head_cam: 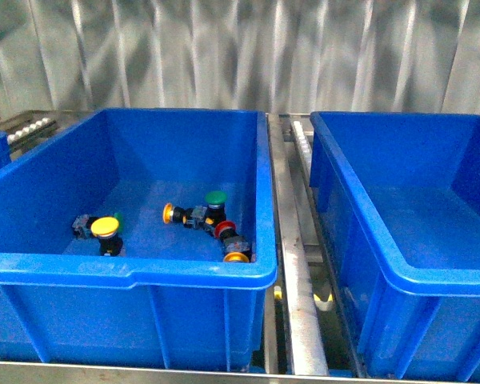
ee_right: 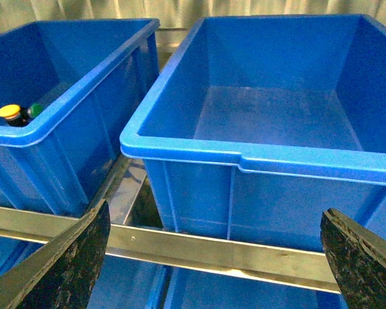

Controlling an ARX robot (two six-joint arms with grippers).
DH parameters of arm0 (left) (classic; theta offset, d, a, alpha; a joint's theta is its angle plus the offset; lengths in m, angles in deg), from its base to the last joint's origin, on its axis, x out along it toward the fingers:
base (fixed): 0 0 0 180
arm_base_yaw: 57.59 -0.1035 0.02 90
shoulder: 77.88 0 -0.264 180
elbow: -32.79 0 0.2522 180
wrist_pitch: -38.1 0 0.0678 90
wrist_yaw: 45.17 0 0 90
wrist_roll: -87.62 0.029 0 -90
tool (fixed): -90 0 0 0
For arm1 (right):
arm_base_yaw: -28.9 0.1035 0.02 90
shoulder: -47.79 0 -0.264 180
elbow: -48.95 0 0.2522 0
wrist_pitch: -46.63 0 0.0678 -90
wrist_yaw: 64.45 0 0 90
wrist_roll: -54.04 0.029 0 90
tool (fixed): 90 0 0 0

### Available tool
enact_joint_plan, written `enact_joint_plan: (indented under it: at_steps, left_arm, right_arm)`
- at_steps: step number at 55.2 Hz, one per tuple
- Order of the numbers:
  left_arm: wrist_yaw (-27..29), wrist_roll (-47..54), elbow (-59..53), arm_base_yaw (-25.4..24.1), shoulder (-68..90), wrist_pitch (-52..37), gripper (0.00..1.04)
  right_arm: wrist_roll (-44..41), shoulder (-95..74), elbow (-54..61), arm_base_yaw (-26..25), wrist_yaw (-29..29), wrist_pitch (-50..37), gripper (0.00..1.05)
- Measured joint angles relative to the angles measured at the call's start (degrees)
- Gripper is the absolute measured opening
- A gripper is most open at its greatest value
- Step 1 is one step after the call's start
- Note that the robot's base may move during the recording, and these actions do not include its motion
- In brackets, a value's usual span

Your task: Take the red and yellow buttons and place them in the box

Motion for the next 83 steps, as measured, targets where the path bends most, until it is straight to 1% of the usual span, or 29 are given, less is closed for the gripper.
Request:
enact_joint_plan:
  at_steps: [9,15,20,27,40,52,68,83]
  left_arm:
    - [0.7,-0.2,14.6,4.4,13.9,8.5,0.97]
    - [2.4,-1.3,23.4,6.8,21.7,14.8,0.97]
    - [5.8,-2.2,31.6,8.3,28.9,21.5,0.97]
    - [8.3,-3.6,37.7,9.0,34.6,24.9,0.97]
    - [9.0,-5.8,43.1,10.0,39.5,27.5,0.97]
    - [10.1,-6.5,45.0,10.4,43.0,28.3,0.97]
    - [13.2,-6.5,47.7,10.3,46.7,28.7,0.97]
    - [12.8,-6.4,52.0,10.3,50.8,29.4,0.97]
  right_arm:
    - [0.0,0.0,0.0,0.0,0.0,0.0,0.98]
    - [0.0,0.0,0.0,0.0,0.0,0.0,0.98]
    - [0.0,0.0,0.0,0.0,0.0,0.0,0.98]
    - [0.0,0.0,0.0,0.0,0.0,0.0,0.98]
    - [0.0,0.0,0.0,0.0,0.0,0.0,0.98]
    - [0.0,0.0,0.0,0.0,0.0,0.0,0.98]
    - [0.0,0.0,0.0,0.0,0.0,0.0,0.98]
    - [0.0,0.0,0.0,0.0,0.0,0.0,0.98]
